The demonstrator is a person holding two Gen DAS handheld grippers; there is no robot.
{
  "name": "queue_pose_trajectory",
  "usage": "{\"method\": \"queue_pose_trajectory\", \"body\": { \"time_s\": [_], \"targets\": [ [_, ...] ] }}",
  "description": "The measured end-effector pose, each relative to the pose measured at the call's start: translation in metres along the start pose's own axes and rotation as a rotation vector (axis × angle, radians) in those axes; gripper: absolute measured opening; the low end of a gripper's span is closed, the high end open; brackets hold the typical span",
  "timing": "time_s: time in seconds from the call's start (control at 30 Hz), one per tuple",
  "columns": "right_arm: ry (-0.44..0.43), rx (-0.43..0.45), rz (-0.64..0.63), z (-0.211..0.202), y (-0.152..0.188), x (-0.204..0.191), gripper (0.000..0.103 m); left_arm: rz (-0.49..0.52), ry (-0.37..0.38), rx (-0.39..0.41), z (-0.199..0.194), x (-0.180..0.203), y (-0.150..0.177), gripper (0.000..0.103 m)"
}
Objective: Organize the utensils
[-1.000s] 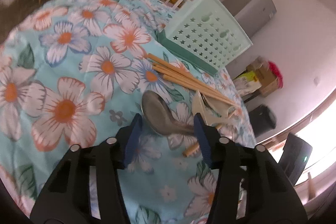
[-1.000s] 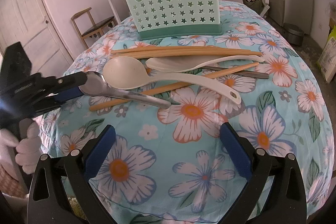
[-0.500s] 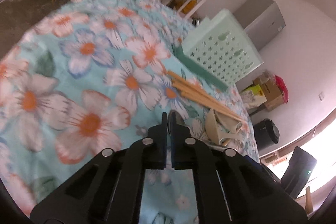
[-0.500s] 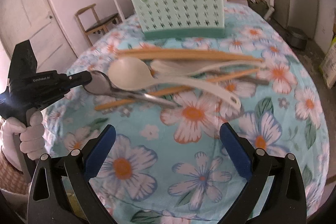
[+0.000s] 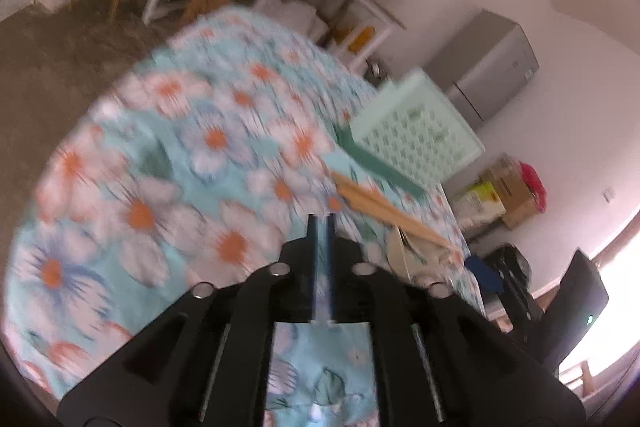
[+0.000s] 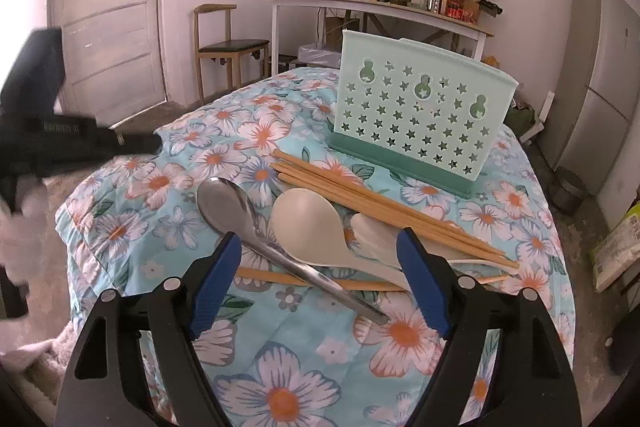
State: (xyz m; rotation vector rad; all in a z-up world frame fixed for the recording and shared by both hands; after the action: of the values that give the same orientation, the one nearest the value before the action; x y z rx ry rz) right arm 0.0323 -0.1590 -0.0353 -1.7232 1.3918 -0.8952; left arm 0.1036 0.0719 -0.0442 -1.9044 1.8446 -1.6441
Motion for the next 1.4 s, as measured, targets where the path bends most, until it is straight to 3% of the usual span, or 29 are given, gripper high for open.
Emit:
{"method": "queue_pose_trajectory", "body": {
  "time_s": [0.03, 0.17, 0.3, 0.37, 0.43, 0.5, 0.8, 0.97, 1.4],
  "targets": [
    [0.001, -0.014, 0.016, 0.001, 0.002, 0.003, 0.078, -0.016, 0.013, -0.042, 0.008, -0.001, 0.007, 0.030],
    [0.005, -0.047, 0.081, 0.001, 0.009, 0.014, 0.078, -0.050, 0.034, -0.120, 0.035, -0.002, 0.026, 0.031],
    [0.016, -0.054, 0.126, -0.003, 0.013, 0.021, 0.074, -0.028, 0.036, -0.120, 0.054, 0.003, 0.032, 0.029],
    [0.020, -0.049, 0.130, -0.006, 0.013, 0.021, 0.071, -0.017, 0.028, -0.117, 0.060, 0.007, 0.032, 0.024],
    [0.023, -0.043, 0.121, -0.008, 0.012, 0.019, 0.067, -0.019, 0.012, -0.115, 0.065, 0.007, 0.031, 0.011],
    [0.031, -0.033, 0.102, -0.009, 0.009, 0.016, 0.064, -0.021, 0.001, -0.110, 0.066, 0.008, 0.030, 0.007],
    [0.052, -0.013, -0.048, 0.004, 0.000, -0.005, 0.049, 0.050, -0.095, 0.009, 0.024, 0.007, 0.005, 0.005],
    [0.100, -0.045, -0.211, 0.029, 0.007, -0.030, 0.040, 0.045, -0.165, 0.095, -0.005, -0.007, -0.013, 0.003],
    [0.157, -0.086, -0.420, 0.051, 0.017, -0.067, 0.030, 0.025, -0.201, 0.172, -0.029, -0.027, -0.027, 0.003]
  ]
}}
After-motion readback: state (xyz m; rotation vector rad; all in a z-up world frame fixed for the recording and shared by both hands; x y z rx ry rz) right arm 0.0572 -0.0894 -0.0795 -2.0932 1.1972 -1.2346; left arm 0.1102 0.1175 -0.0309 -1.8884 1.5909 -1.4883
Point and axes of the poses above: each gripper's, at about its wrist camera, not at the fingertips, and z roughly the way its jaws point, x to its right, y to its underside, the point moved 1 cm from there along z, roughly the way its jaws point, and after that the axes turned 9 degrees about x, right-handed, at the moved point
